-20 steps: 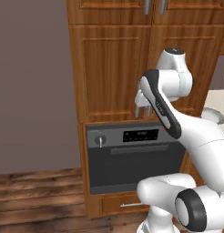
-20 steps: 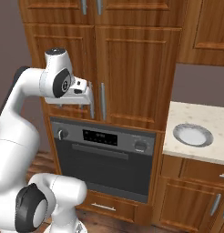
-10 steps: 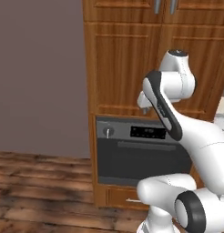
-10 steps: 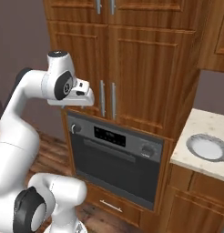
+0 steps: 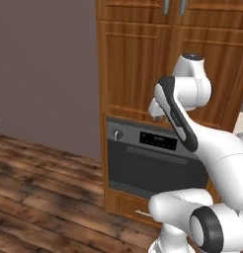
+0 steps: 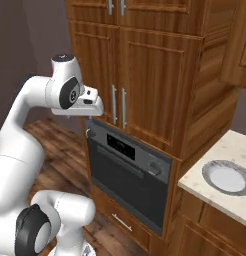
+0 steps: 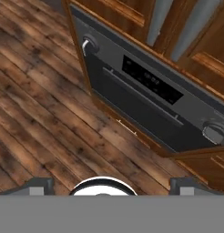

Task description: Take the baked cake out of the oven and place it on the plate for cooling. Then close the oven door.

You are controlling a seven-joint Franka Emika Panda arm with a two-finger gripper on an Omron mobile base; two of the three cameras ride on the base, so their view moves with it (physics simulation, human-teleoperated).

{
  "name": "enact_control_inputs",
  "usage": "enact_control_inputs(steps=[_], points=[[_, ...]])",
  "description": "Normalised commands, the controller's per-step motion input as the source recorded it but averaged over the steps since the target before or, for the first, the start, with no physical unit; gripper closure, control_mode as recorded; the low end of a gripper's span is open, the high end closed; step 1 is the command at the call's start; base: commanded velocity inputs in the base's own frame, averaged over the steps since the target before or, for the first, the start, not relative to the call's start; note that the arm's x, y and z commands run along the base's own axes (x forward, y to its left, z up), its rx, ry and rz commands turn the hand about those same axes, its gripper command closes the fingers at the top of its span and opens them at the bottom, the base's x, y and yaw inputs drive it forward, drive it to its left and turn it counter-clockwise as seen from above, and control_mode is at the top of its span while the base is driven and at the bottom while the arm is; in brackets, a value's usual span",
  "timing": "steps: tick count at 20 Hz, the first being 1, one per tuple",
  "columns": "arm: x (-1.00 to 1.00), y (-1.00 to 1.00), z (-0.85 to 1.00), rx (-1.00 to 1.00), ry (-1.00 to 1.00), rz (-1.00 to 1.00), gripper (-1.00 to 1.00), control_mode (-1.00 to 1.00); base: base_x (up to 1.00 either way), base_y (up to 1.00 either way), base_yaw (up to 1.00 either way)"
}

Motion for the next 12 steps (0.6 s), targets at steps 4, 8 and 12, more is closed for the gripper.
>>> enact_control_inputs(steps=[4, 8, 12], points=[[0.0, 0.0, 0.0, 0.0, 0.0, 0.0, -1.0, 1.0, 0.0, -0.89, 0.41], [0.0, 0.0, 0.0, 0.0, 0.0, 0.0, -1.0, 1.0, 0.0, -0.82, 0.27], [0.0, 0.0, 0.0, 0.0, 0.0, 0.0, -1.0, 1.0, 0.0, -0.72, 0.22]])
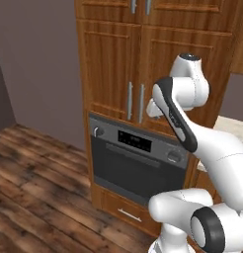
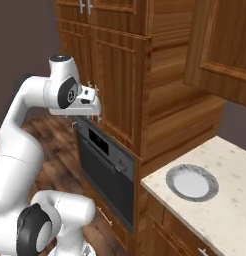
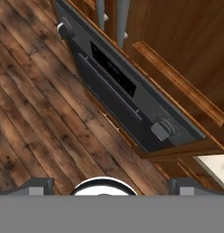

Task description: Take the baked cake out of the oven and place it on the plate for cooling. Then close the oven door.

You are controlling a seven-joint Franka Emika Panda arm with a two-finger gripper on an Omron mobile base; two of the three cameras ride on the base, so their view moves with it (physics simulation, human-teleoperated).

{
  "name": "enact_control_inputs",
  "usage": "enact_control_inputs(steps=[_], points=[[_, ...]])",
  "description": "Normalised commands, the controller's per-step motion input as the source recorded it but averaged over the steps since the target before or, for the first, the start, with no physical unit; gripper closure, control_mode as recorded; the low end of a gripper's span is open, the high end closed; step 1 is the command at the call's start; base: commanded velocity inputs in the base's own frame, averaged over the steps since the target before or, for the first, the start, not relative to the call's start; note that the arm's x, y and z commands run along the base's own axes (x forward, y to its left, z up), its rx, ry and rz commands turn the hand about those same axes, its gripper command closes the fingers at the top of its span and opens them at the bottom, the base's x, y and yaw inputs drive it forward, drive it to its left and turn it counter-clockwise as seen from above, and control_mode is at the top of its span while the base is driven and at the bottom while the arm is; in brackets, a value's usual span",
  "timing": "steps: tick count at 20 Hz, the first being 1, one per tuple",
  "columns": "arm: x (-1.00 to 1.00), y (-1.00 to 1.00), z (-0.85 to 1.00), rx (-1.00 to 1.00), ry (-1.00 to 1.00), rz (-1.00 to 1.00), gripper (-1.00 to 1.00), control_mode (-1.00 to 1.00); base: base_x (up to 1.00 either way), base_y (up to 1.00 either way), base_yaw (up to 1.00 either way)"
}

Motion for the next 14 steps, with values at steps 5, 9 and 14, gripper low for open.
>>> enact_control_inputs(steps=[5, 9, 14], points=[[0.0, 0.0, 0.0, 0.0, 0.0, 0.0, -1.0, 1.0, 0.05, -0.65, 0.25], [0.0, 0.0, 0.0, 0.0, 0.0, 0.0, -1.0, 1.0, 0.15, -0.49, 0.26], [0.0, 0.0, 0.0, 0.0, 0.0, 0.0, -1.0, 1.0, 0.03, -0.41, 0.28]])
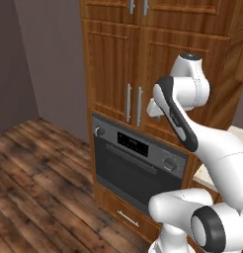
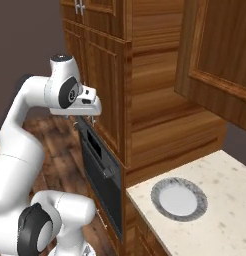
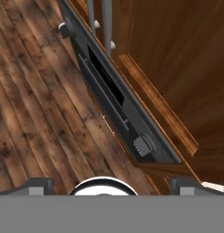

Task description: Take the baked cake out of the oven and place it on the plate for cooling. Then close the oven door.

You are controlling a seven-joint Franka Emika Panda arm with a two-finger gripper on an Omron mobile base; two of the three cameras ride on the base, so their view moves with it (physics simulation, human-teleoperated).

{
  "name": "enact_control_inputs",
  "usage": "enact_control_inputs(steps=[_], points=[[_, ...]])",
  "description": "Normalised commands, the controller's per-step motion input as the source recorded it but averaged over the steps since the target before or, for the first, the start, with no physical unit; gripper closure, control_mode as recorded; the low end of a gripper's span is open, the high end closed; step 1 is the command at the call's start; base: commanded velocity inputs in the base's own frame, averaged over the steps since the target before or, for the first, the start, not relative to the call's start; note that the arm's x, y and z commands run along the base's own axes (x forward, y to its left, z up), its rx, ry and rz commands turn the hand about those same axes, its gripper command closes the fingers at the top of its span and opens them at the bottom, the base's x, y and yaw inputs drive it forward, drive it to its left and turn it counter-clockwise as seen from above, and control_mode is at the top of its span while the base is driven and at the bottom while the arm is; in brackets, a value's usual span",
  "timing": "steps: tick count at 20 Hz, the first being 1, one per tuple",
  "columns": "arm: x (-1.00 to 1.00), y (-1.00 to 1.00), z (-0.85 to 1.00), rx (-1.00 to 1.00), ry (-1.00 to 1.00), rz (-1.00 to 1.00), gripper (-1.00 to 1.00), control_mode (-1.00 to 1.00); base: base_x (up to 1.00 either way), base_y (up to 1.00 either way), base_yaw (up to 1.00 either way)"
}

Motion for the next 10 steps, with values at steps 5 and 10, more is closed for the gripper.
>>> enact_control_inputs(steps=[5, 10], points=[[0.0, 0.0, 0.0, 0.0, 0.0, 0.0, -1.0, 1.0, -0.04, -0.42, 0.25], [0.0, 0.0, 0.0, 0.0, 0.0, 0.0, -1.0, 1.0, -0.16, -0.53, 0.15]])
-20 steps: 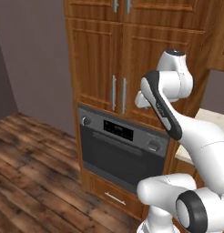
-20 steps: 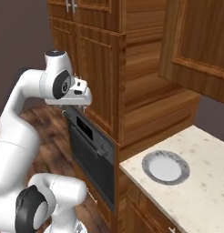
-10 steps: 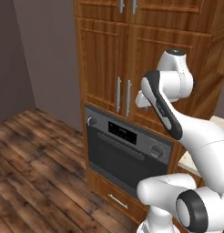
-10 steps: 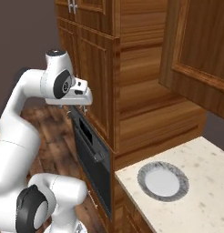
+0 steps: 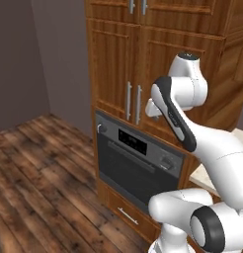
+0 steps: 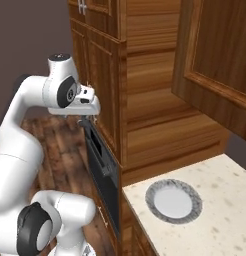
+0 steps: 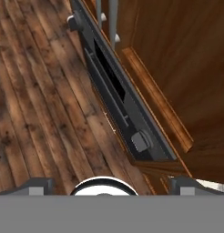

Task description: Take the baked cake out of the oven and place it on the plate for cooling. Then close the oven door.

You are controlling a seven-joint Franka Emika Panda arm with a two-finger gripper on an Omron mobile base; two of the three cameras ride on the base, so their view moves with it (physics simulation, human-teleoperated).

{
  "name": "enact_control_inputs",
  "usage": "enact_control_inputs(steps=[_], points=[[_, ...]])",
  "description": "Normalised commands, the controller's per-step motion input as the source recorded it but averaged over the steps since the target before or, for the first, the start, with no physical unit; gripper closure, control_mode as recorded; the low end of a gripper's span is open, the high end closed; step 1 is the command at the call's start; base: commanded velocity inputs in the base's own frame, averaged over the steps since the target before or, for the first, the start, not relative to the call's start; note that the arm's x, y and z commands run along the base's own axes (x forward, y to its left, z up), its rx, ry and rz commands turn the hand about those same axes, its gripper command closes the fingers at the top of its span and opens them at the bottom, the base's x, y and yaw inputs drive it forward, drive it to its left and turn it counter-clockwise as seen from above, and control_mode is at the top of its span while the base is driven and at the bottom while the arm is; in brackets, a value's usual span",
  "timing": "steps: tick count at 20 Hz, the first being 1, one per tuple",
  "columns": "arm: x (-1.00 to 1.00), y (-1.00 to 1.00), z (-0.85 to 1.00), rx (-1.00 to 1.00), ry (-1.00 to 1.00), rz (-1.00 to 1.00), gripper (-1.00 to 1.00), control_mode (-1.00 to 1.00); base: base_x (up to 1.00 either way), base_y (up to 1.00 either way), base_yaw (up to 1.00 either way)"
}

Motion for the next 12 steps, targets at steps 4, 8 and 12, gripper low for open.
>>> enact_control_inputs(steps=[4, 8, 12], points=[[0.0, 0.0, 0.0, 0.0, 0.0, 0.0, -1.0, 1.0, -0.07, -0.6, 0.08], [0.0, 0.0, 0.0, 0.0, 0.0, 0.0, -1.0, 1.0, -0.04, -0.4, 0.09], [0.0, 0.0, 0.0, 0.0, 0.0, 0.0, -1.0, 1.0, 0.0, -0.42, 0.14]])
